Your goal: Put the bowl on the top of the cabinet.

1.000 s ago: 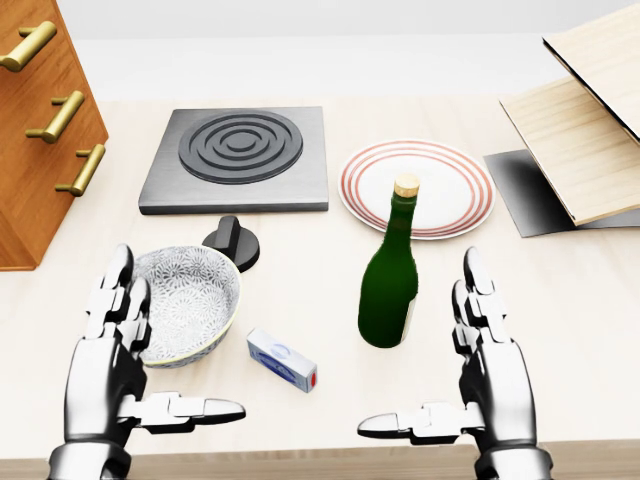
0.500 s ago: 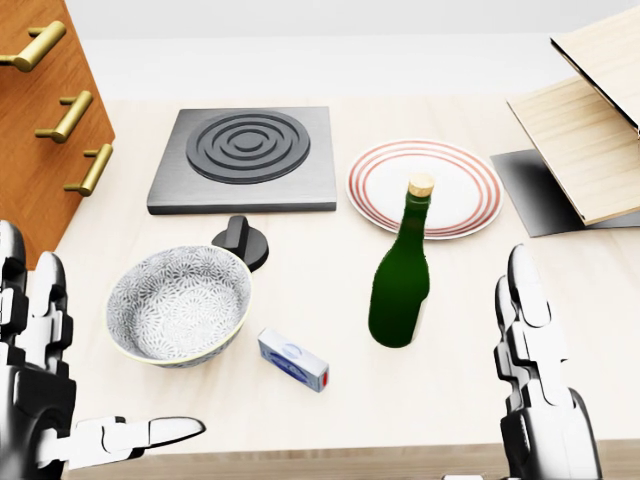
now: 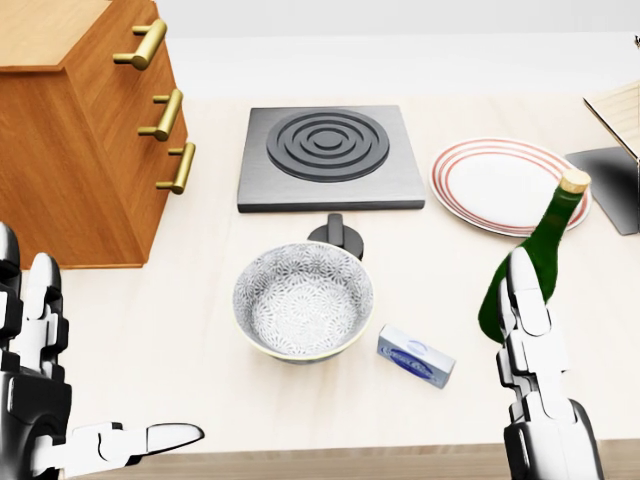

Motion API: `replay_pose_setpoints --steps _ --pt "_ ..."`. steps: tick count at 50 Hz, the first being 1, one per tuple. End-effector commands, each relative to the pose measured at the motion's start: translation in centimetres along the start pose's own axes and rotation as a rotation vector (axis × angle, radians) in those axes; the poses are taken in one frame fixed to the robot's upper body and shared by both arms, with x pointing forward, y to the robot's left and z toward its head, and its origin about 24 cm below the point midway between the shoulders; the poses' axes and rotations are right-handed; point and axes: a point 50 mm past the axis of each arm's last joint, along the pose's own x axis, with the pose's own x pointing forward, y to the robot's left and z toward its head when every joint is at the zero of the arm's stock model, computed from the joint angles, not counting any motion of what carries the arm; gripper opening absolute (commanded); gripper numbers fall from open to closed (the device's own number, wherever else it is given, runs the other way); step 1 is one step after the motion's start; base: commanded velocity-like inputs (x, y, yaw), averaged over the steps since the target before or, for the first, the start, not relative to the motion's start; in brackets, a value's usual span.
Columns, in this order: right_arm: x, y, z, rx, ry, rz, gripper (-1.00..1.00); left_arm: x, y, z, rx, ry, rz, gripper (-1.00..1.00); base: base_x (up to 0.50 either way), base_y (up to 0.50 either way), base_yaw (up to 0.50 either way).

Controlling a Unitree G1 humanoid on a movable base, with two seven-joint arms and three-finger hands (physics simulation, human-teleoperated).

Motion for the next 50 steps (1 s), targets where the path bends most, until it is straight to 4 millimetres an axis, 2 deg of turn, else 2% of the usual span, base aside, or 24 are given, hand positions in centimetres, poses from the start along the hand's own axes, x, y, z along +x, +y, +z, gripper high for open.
replay_pose_setpoints --steps 1,50 --pt "-0.04 0.02 0.08 -0.004 -0.003 0.002 1.0 -0.01 -0.03 0.04 0.002 -0.001 -0.001 1.0 0.0 0.5 0.0" --pt "-0.12 0.07 0.1 -0.005 -0.001 0.005 1.0 -0.13 -0.1 0.11 0.0 -0.001 -0.008 1.0 0.0 0.5 0.0"
